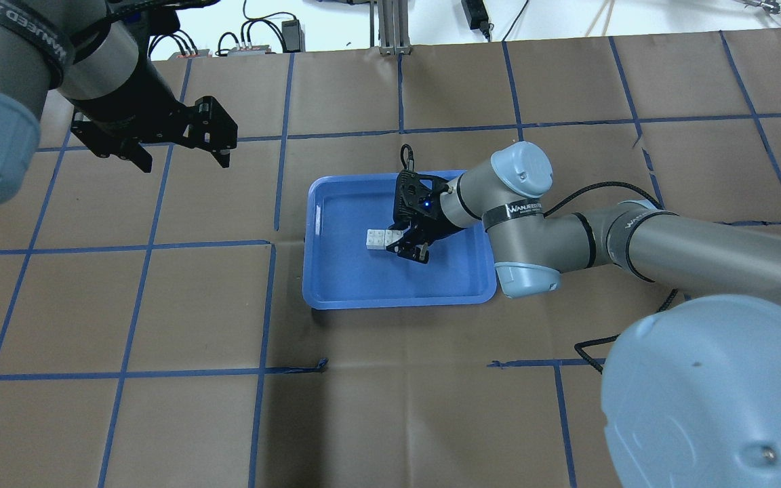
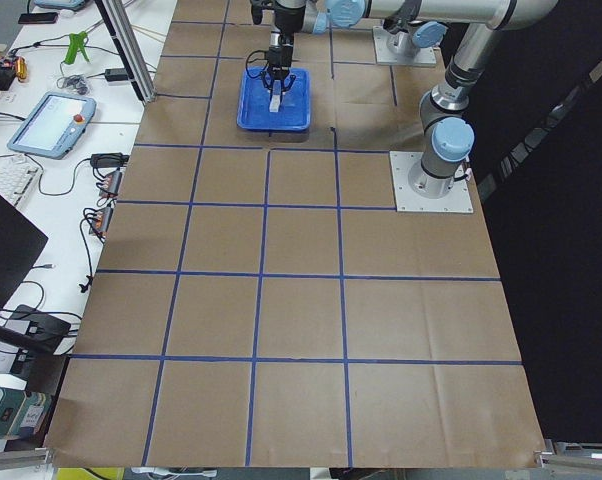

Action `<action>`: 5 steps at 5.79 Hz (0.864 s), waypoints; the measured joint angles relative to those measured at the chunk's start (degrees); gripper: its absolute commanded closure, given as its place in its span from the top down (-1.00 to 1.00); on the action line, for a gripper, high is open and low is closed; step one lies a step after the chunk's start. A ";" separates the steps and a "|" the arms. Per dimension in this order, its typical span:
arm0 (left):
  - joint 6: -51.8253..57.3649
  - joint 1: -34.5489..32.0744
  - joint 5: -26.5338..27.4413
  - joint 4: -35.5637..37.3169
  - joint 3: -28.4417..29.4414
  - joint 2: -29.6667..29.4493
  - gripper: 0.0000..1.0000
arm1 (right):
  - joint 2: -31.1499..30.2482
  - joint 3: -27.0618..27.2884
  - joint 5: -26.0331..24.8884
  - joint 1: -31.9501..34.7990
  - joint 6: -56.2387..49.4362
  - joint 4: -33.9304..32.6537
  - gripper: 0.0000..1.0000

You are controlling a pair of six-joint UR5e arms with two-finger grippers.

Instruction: Assemble white blocks and place on blue tray

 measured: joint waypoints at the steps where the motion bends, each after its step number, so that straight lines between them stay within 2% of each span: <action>1: 0.00 0.00 0.00 0.01 -0.01 -0.01 0.97 | 0.01 -0.02 0.00 0.01 0.53 -0.17 -0.39; 5: 0.00 0.04 0.00 0.02 -0.02 -0.01 0.97 | 0.26 0.05 -0.02 0.01 0.76 -0.25 -0.37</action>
